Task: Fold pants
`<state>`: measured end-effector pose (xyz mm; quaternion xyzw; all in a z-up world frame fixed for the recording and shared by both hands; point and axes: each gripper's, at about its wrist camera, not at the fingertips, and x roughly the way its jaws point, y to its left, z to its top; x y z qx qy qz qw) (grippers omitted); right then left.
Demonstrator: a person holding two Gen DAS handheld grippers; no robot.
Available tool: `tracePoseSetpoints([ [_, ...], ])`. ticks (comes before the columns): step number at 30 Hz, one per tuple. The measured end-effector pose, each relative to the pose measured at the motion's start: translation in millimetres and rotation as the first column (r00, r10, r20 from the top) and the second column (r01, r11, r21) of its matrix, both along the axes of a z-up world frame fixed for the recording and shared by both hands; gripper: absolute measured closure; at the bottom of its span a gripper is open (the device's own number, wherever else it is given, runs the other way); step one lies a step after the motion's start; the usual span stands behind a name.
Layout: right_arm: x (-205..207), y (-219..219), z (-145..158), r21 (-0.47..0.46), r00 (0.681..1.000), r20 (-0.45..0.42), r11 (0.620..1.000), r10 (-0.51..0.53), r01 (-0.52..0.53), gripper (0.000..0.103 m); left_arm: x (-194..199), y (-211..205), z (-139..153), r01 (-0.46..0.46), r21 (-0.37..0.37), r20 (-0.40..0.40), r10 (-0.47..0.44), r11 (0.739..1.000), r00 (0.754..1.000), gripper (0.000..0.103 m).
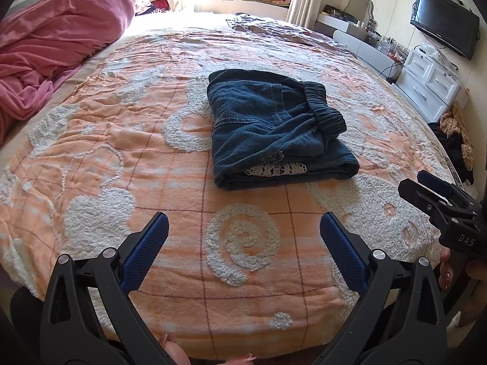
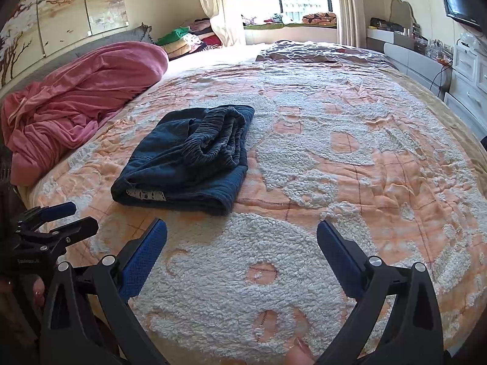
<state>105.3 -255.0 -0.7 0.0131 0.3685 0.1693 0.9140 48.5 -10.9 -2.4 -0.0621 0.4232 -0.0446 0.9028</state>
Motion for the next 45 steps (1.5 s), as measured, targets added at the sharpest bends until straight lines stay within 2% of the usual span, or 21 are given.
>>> tracePoseSetpoints([
  [14,-1.7,0.0,0.3,0.000,1.000,-0.004,1.000,-0.009,0.009,0.005,-0.9,0.3,0.0,0.001,-0.002,0.001,-0.001,1.000,1.000,0.009],
  [20,-2.3,0.6,0.8,-0.003,1.000,-0.007,1.000,-0.012,0.012,0.005,-1.0,-0.5,0.7,-0.003,0.020,-0.004,0.003,1.000,1.000,0.009],
  [45,-3.6,1.4,-2.6,-0.011,1.000,-0.016,1.000,-0.010,0.010,0.005,-0.7,2.4,-3.5,-0.005,-0.010,-0.035,0.005,1.000,0.999,0.009],
])
